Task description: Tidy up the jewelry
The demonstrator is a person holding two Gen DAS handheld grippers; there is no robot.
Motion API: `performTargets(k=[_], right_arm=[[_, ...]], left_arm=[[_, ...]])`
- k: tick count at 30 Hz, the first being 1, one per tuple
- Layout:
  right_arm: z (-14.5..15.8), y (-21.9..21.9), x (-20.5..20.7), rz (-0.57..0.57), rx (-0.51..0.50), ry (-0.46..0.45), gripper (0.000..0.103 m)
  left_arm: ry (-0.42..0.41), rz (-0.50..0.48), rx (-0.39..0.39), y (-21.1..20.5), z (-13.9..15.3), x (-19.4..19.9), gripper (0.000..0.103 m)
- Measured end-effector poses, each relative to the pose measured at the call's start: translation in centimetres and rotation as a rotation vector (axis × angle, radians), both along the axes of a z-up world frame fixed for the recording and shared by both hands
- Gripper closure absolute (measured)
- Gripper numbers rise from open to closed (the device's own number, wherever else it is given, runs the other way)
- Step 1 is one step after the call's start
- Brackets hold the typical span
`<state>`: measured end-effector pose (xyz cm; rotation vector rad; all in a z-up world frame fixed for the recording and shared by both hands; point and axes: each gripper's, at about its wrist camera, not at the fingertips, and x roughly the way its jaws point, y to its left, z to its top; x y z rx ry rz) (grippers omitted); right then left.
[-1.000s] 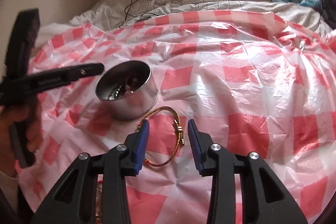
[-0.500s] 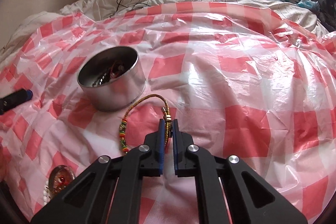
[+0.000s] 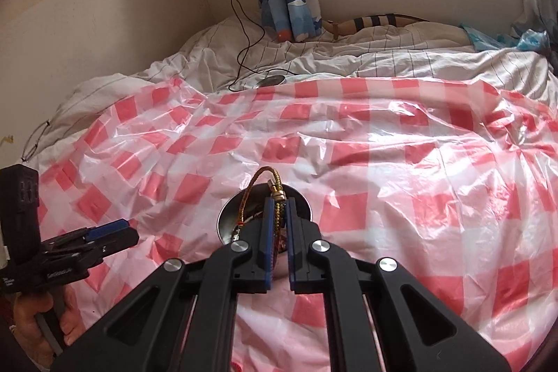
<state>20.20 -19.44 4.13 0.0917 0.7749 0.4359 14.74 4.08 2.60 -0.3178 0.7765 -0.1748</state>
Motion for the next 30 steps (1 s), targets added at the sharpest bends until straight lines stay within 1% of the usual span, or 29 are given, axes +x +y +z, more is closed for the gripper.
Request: performTargets(k=[4,9,11,12,13,14,17,19,20,21,22,23,24,26,29,30], right_arm=[[-2.0,2.9,2.8,0.034,-0.058,0.046,0.096],[-6.0,5.6,5.0,0.084,-0.168,0.178,0.096],[-6.6,5.7,5.0,0.078,-0.229,0.18,0.094],[-6.5,5.4,4.8,0.07,-0.235,0.171,0.091],[-6.2,4.9,4.6,0.057,-0.234,0.159,0.074],[-5.7,4.4,4.2,0.042,-0.232,0.139,0.062],[-3.8,2.9,2.8,0.018,-0.202,0.082,0.062],[-2.2,1.7,0.8,-0.003,-0.18,0.025,0.06],[-1.6,0.9,-0.6,-0.019,-0.178,-0.012,0.052],[-1.1,0.3,-2.1,-0.036,-0.182,-0.048,0.047],[-0.9,-0.5,-4.0,-0.056,-0.18,-0.084,0.04],[-0.8,-1.3,-5.5,-0.067,-0.172,-0.106,0.038],[-1.1,-2.0,-7.1,-0.072,-0.161,-0.119,0.038],[-2.1,-3.4,-9.2,-0.105,-0.142,-0.119,0.034],[-3.0,-5.4,-9.3,-0.206,-0.073,-0.069,0.034],[-3.1,-5.7,-9.1,-0.231,-0.06,-0.075,0.034]], left_arm=[[0.002,0.001,-0.015,0.3,0.1,0.2,0.051],[0.003,0.001,-0.019,0.4,0.1,0.4,0.051],[0.006,0.0,-0.019,0.4,0.1,0.4,0.05],[0.007,-0.001,-0.019,0.4,0.1,0.4,0.05],[0.008,-0.003,-0.019,0.4,0.1,0.4,0.05],[0.008,-0.004,-0.019,0.3,0.1,0.4,0.049],[0.009,-0.005,-0.015,0.2,0.0,0.5,0.048],[0.008,-0.004,-0.014,0.2,0.0,0.4,0.047],[0.007,-0.002,-0.013,0.2,0.0,0.4,0.047],[0.006,-0.001,-0.012,0.2,0.0,0.4,0.047],[0.006,0.001,-0.01,0.2,0.0,0.4,0.047],[0.007,0.0,-0.007,0.1,-0.1,0.4,0.047],[0.007,-0.002,-0.003,-0.1,-0.1,0.4,0.047],[0.003,-0.012,0.01,-0.7,0.0,0.3,0.046],[-0.004,-0.029,0.047,-1.7,0.1,0.1,0.044],[-0.004,-0.033,0.062,-1.9,0.1,0.0,0.043]])
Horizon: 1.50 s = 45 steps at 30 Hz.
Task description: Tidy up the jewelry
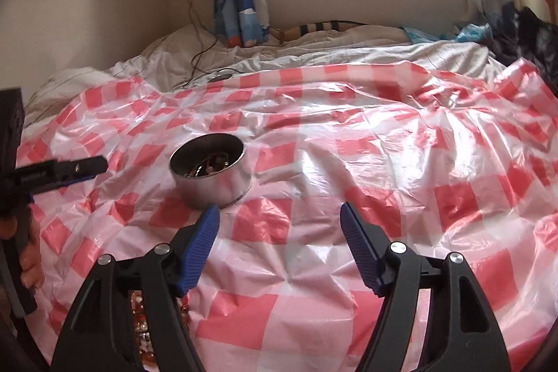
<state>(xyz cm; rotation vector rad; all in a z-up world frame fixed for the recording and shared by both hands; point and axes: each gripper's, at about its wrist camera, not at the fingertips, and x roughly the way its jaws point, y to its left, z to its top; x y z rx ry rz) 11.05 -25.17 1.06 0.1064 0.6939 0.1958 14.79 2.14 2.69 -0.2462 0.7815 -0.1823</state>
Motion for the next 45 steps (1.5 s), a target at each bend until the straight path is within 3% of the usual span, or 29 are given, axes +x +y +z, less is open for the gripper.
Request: performTargets(k=[3,8,17,25,28,32,36,38,45], right_arm=[[-0.9,-0.3,0.4,-0.055,-0.044,-0.031,0.034],[-4.4,-1.1,1.8,-0.117,-0.019,0.107,0.034],[-4.9,-1.1,1.4,-0.137,-0.025,0.104,0.034],[-4.3,-0.8,1.2,-0.126,-0.038,0.09,0.032],[-3.2,-0.1,0.5,-0.072,-0.013,0.069,0.032],[-1.3,2.7,-1.7,0.14,0.013,0.039,0.032],[-1.7,6.1,-3.7,0.304,-0.033,0.068,0.036],[-2.3,7.2,-3.9,0.332,-0.054,0.089,0.05],[-3.9,6.7,-2.9,0.32,-0.013,0.164,0.06]], left_arm=[[-0.005,-0.01,0.027,-0.5,0.1,-0.2,0.041],[-0.01,-0.013,-0.007,-0.2,0.4,-0.2,0.037],[-0.013,-0.008,-0.03,0.2,0.6,-0.1,0.035],[0.004,-0.015,0.003,0.0,0.1,0.1,0.035],[0.012,-0.031,0.016,-0.3,-0.3,-0.1,0.035],[0.012,-0.067,0.057,-0.9,-0.5,-0.9,0.035],[0.024,-0.079,0.093,-1.0,-0.9,-1.3,0.035],[0.032,-0.075,0.096,-0.8,-1.1,-1.4,0.035],[0.031,-0.071,0.097,-0.4,-1.1,-1.7,0.035]])
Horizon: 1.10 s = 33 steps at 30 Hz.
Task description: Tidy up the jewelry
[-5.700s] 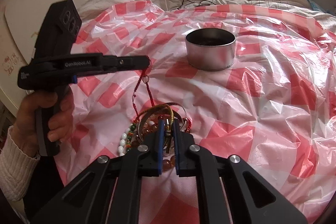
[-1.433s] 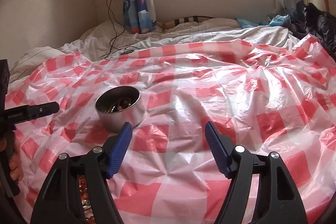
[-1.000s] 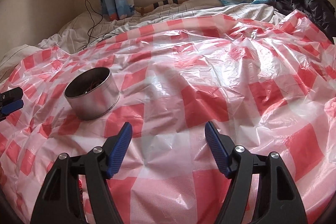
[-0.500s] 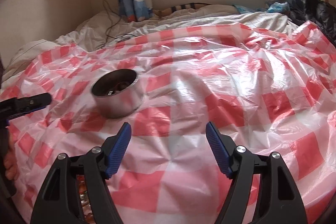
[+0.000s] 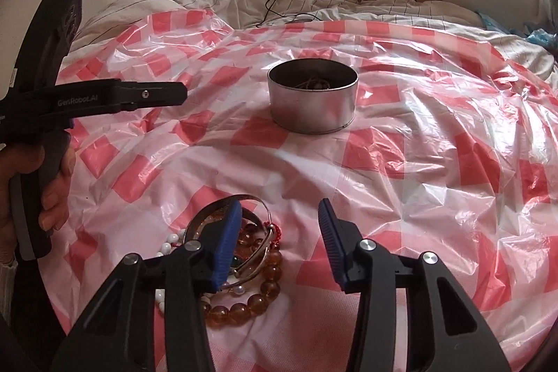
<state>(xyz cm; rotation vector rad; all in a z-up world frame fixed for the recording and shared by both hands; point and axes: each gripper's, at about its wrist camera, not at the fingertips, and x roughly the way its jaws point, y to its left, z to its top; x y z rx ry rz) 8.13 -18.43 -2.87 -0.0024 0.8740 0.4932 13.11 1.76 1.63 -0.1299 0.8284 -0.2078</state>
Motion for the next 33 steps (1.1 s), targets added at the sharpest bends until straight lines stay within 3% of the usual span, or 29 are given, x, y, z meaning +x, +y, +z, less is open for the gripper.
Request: performTargets(k=[3,5,8,13,18,22,27,30,33], right_arm=[[-0.6,-0.2,0.7,0.012,0.043,0.045,0.071],[-1.1,0.2,0.9,0.028,0.048,0.069,0.086],[-0.9,0.5,0.7,0.045,0.055,0.061,0.094],[-0.1,-1.3,1.0,0.0,0.161,0.054,0.096],[0.7,-4.6,1.7,-0.123,0.247,0.047,0.096],[0.1,-7.2,2.6,-0.217,0.318,0.094,0.096],[-0.8,-8.1,3.2,-0.277,0.318,0.133,0.096],[-1.2,-8.2,3.3,-0.286,0.307,0.144,0.096],[-1.6,-8.3,3.4,-0.294,0.305,0.158,0.096]], left_arm=[[-0.001,-0.003,-0.001,0.1,0.0,0.0,0.034],[-0.001,-0.008,0.004,0.1,0.0,-0.1,0.034],[-0.001,-0.015,0.01,0.1,0.0,-0.1,0.034],[0.011,-0.042,-0.004,-0.4,-0.1,-0.1,0.034],[0.044,-0.207,-0.078,-2.1,-0.5,-0.6,0.034],[0.099,-0.347,-0.135,-3.9,-1.6,-1.3,0.033],[0.18,-0.359,-0.227,-4.1,-3.3,-1.1,0.034],[0.214,-0.358,-0.231,-4.6,-4.1,-0.9,0.047],[0.246,-0.386,-0.204,-5.6,-4.9,-0.8,0.065]])
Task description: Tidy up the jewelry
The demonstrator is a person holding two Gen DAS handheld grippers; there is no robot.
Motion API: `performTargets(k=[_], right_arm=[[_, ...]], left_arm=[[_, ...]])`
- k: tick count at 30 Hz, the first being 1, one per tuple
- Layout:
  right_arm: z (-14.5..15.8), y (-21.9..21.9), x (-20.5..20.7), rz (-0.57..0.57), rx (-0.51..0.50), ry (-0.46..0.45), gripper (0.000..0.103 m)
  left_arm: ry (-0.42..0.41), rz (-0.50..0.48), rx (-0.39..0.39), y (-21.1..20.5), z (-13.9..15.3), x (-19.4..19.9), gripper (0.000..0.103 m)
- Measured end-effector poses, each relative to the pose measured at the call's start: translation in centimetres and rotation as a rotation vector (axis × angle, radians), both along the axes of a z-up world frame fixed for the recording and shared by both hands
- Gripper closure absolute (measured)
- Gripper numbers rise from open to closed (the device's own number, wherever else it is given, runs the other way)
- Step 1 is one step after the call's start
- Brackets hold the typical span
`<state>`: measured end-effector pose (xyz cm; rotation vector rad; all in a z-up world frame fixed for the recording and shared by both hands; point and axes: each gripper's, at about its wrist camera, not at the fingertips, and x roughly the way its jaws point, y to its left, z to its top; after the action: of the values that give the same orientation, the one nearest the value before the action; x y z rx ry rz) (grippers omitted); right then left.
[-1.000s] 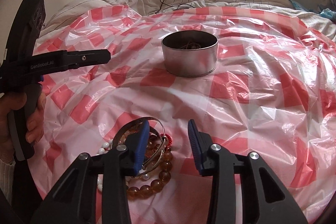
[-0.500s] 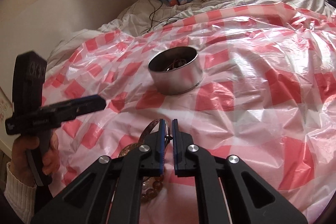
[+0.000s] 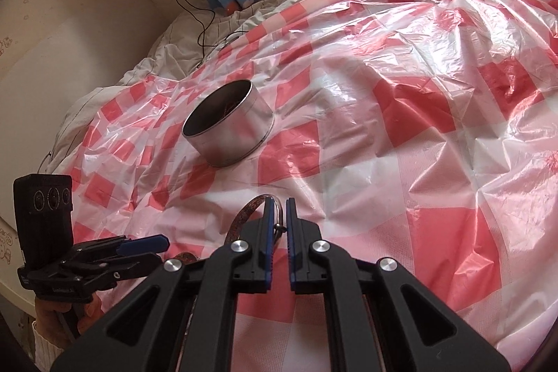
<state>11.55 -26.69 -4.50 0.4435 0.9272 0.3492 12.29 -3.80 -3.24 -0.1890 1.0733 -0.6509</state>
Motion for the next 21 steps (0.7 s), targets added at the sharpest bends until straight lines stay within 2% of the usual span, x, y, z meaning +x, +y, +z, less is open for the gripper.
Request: performTargets(k=[1,4,9,13,17,21], right_arm=[[-0.1,0.0,0.0,-0.002,0.001,0.004,0.096],[-0.4,0.1,0.0,-0.002,-0.002,0.013,0.095],[-0.6,0.5,0.1,0.009,-0.012,0.024,0.095],[-1.0,0.6,0.3,0.014,-0.017,0.043,0.095],[-1.3,0.8,0.4,0.022,-0.035,0.055,0.095],[-1.4,0.8,0.3,0.023,-0.036,0.056,0.095]], left_arm=[[-0.002,-0.012,0.015,-0.4,-0.1,-0.1,0.071],[-0.001,-0.014,0.033,-0.9,-0.5,-0.2,0.075],[0.034,0.021,-0.013,-0.2,-0.8,0.4,0.083],[0.053,0.044,0.009,0.2,-1.2,0.7,0.098],[0.021,0.019,0.014,0.0,-0.4,0.3,0.1],[-0.009,0.055,-0.049,1.3,0.8,0.3,0.1]])
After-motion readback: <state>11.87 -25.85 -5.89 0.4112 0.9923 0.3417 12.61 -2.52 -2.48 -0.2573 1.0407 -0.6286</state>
